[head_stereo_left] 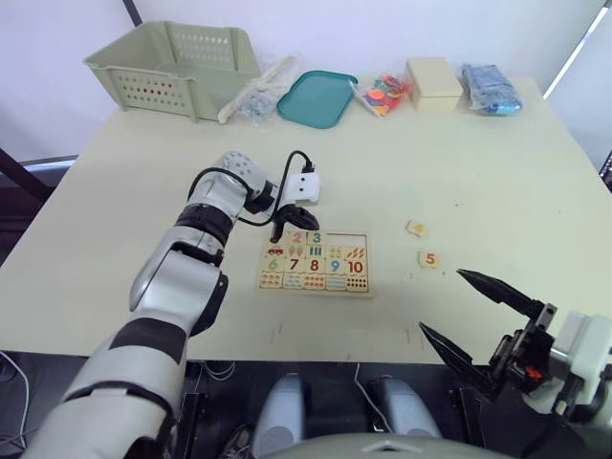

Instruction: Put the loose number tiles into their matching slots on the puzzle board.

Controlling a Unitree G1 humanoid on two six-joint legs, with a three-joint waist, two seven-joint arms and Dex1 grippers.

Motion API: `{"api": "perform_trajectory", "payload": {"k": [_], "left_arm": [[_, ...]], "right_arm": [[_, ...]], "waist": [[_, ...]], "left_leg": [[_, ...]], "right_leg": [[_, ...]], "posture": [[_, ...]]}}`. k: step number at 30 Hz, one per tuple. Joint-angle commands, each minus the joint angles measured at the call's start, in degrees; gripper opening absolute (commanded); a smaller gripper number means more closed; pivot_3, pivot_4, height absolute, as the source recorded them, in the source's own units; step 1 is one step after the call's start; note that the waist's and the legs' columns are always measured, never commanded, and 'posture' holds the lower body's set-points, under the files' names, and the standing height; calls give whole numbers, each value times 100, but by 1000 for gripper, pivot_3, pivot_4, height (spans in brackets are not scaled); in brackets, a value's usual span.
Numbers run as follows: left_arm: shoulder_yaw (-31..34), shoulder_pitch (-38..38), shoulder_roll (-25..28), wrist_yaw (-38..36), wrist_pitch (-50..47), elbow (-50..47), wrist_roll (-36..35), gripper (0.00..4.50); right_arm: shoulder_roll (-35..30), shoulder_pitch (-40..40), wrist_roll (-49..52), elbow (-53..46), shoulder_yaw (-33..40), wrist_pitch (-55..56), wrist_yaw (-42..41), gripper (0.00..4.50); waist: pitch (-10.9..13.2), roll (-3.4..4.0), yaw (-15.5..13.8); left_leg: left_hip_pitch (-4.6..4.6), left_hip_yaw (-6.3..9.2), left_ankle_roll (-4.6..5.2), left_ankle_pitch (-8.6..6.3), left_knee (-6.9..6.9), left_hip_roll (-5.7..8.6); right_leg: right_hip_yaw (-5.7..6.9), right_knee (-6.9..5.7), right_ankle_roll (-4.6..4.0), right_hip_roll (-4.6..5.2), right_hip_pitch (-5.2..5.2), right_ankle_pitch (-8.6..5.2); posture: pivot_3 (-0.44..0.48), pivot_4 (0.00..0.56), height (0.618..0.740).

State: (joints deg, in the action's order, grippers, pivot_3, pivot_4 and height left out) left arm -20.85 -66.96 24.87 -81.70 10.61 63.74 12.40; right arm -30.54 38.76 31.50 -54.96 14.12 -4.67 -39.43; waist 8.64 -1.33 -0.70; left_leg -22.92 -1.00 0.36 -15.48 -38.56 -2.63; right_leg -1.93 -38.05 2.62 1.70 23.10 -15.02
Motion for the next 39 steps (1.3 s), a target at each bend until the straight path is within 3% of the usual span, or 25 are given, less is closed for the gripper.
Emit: {"api": "perform_trajectory", "payload": {"k": [1, 15, 20, 27, 36, 39], "left_arm": [[64, 8, 63, -77, 69, -86, 4, 74], [92, 201, 186, -168, -16, -329, -28, 74], [628, 367, 306, -57, -415, -689, -564, 74], [1627, 1536, 714, 139, -2302, -3019, -1730, 74], [3258, 3822, 497, 2298, -4855, -6590, -3210, 74], [3681, 4603, 225, 3010, -4988, -7522, -3502, 74]], "right_arm": [[-8, 23, 65, -143, 114, 93, -16, 4500], [-40, -51, 104, -86, 119, 74, -72, 4500], [-67, -258, 252, -88, 37, -69, 31, 4500], [6, -1252, 135, 278, -141, -537, 634, 4500], [-190, -2520, 33, 1168, -592, -932, 481, 4500], [-382, -2592, 315, 1619, -435, -1023, 39, 4500]], "waist": [[0, 0, 0], [0, 0, 0], [0, 1, 19], [-1, 2, 73], [-2, 1, 111], [-3, 4, 145]], "left_leg": [[0, 0, 0, 0, 0, 0], [0, 0, 0, 0, 0, 0], [3, 0, 0, 0, 0, 0], [3, 1, 0, 0, -1, -5], [2, 5, -1, 0, -6, -2], [16, 12, -1, 0, 1, -3]], "right_leg": [[0, 0, 0, 0, 0, 0], [0, 0, 0, 0, 0, 0], [0, -3, 0, 0, 0, 0], [2, -7, -1, 1, 0, 0], [4, -14, -1, 13, -1, 1], [-13, -19, -1, 13, 0, 1]], "posture": [[0, 150, 740], [0, 150, 740], [0, 150, 740], [0, 150, 740], [0, 150, 740], [0, 150, 740]]}}
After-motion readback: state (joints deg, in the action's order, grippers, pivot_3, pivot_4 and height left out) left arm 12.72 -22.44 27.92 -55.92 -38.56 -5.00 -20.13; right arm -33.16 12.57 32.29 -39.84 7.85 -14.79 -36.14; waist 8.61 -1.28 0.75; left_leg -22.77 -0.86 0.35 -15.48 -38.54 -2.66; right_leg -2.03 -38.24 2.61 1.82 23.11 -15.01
